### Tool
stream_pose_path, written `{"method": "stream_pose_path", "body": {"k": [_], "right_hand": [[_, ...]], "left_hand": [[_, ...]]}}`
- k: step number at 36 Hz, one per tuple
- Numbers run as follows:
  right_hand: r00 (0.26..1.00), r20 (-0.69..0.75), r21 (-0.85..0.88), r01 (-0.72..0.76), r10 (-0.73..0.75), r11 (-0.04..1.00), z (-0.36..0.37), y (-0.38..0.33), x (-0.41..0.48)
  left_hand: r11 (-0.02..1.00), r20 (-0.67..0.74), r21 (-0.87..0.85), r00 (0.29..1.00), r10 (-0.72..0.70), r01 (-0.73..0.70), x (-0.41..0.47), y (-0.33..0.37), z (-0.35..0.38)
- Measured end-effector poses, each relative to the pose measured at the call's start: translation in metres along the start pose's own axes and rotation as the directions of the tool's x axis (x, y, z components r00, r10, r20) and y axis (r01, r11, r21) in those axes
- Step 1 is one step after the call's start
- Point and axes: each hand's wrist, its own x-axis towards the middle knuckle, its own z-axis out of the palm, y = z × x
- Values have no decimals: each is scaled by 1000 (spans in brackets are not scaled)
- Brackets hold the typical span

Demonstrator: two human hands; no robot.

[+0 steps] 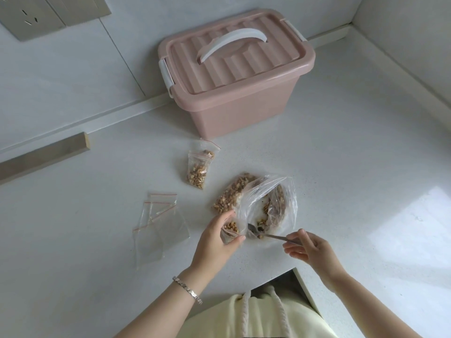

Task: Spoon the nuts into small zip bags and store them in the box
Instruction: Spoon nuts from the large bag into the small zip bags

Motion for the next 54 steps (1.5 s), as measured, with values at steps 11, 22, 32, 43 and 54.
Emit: {"method": "stream_pose_path", "body": {"k": [11, 22, 32, 43, 54], "right_hand": [[971, 37, 470, -227, 238, 853, -16, -8, -2], [995, -65, 371, -48, 78, 927, -35, -33, -9], [976, -37, -44, 214, -216, 976, -4, -92, -36], [694, 221, -687, 610, -685, 396, 39, -89, -53], [622, -41, -507, 661, -782, 553, 9, -89, -61]], "left_hand": [[1000, -17, 10, 1000, 0, 1, -1, 0, -2], [1000, -15, 1, 1000, 0, 0, -2, 0, -2], [1000, 12, -27, 1000, -4, 4, 0, 1, 1], [999, 0, -14, 1000, -29, 29, 1, -2, 3], [997, -232, -75, 973, 9, -27, -2, -6, 4]]}}
